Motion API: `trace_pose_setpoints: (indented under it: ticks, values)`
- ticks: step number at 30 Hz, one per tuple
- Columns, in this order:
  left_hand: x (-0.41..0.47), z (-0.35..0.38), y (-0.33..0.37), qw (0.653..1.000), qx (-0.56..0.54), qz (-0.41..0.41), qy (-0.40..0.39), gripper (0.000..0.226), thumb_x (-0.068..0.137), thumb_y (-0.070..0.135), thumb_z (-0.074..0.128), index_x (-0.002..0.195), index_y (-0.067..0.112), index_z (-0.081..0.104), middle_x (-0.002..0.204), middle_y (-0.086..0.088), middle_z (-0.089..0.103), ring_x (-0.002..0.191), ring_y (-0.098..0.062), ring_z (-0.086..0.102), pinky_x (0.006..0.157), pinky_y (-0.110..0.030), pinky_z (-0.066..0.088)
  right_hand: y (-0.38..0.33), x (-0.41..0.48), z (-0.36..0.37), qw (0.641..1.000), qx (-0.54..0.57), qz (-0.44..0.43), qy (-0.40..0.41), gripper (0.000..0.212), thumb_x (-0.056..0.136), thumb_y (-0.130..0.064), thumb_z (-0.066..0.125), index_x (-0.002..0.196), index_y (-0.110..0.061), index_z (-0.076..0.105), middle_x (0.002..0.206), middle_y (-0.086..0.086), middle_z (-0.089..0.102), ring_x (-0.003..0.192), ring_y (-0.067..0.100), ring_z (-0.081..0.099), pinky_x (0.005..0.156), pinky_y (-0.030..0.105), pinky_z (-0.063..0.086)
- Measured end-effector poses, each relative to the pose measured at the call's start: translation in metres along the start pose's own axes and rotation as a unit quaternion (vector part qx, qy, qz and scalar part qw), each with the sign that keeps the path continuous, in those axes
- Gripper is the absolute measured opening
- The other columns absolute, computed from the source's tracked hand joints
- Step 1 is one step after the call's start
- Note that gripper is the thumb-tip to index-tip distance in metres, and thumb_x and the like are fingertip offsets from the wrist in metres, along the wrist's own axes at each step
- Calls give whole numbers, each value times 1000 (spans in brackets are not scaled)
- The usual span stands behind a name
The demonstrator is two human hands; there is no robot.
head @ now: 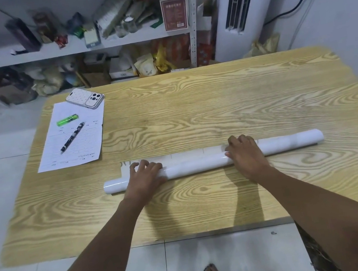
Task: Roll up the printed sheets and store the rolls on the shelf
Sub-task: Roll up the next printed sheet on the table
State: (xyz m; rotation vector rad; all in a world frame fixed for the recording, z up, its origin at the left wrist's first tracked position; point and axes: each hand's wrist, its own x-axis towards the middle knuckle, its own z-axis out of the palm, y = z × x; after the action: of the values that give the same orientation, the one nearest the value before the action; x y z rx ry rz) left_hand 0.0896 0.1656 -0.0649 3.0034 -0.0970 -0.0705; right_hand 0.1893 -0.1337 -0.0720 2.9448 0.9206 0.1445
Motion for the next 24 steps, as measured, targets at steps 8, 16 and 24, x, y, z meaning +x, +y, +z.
trace_pose_setpoints:
  ticks: [8, 16, 24]
  values:
    - [-2, -5, 7, 1000, 26, -9, -2, 25, 77, 23, 72, 96, 11, 63, 87, -7, 62, 84, -28, 60, 81, -50, 41, -8, -15, 2, 994, 101, 48, 17, 42, 86, -40, 56, 115, -9, 57, 102, 9, 61, 88, 30, 55, 87, 41, 40]
    - [-1, -5, 10, 997, 79, -7, 11, 20, 75, 18, 74, 84, 12, 57, 75, -4, 61, 71, -27, 59, 79, -49, 44, -4, -15, 5, 990, 135, 41, -12, 48, 71, -36, 76, 108, -9, 59, 105, 11, 58, 87, 32, 53, 82, 42, 45]
    - [0, 4, 13, 993, 118, -21, -5, 51, 64, 39, 78, 102, 11, 59, 93, -6, 64, 81, -29, 61, 76, -47, 47, -1, 1, -1, 997, 55, 30, -35, 38, 75, -36, 73, 103, -12, 65, 102, 12, 58, 82, 33, 52, 75, 43, 48]
